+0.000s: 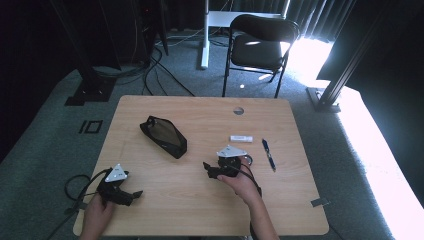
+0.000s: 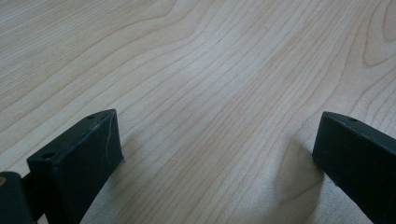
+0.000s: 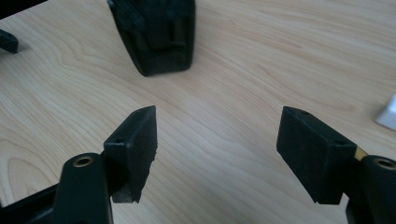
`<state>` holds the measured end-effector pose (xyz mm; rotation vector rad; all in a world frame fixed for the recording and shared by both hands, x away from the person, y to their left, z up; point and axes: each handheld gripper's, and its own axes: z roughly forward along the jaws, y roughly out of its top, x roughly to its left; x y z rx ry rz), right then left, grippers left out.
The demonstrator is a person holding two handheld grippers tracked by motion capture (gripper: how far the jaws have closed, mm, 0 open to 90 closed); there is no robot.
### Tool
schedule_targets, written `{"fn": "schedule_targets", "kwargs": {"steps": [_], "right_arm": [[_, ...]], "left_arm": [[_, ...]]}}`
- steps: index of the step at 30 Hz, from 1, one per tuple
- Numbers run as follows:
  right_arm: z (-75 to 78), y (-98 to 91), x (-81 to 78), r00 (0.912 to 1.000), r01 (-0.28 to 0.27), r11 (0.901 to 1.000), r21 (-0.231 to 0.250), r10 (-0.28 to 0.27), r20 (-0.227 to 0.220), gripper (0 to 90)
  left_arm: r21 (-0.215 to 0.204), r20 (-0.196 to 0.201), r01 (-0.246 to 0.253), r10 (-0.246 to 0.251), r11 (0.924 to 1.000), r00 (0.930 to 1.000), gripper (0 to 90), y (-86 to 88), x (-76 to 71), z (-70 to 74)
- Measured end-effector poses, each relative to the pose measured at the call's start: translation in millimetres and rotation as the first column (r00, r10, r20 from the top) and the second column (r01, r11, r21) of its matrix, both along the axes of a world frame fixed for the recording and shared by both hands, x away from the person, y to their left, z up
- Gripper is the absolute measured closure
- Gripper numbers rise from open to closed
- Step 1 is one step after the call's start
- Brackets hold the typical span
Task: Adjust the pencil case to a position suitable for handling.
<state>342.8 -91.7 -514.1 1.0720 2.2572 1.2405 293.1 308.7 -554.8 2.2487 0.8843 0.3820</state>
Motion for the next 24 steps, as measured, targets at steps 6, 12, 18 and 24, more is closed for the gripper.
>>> {"fn": "schedule_targets", "kwargs": {"steps": [6,12,18,24], "right_arm": [[4.3,15.6,5.5,0.9997,-0.018,0.9998,0.005,0.018,0.014,29.8],[9.9,33.8,11.0,0.9987,-0.045,0.9988,0.021,0.045,0.023,32.8],[13.4,53.5,19.0,0.9971,-0.069,0.9973,0.024,0.068,0.035,36.2],[13.2,66.9,28.6,0.9969,-0.073,0.9971,0.021,0.072,0.03,36.3]], "left_arm": [[0.0,0.0,0.0,0.0,1.0,1.0,1.5,0.0,0.0,0.0],[0.0,0.0,0.0,0.0,1.0,1.0,1.5,0.0,0.0,0.0],[0.0,0.001,0.006,-0.006,1.0,1.0,1.5,-0.4,-0.8,-0.1],[0.0,0.0,0.018,-0.018,0.9998,0.9998,1.5,-0.7,-1.5,-0.1]]}}
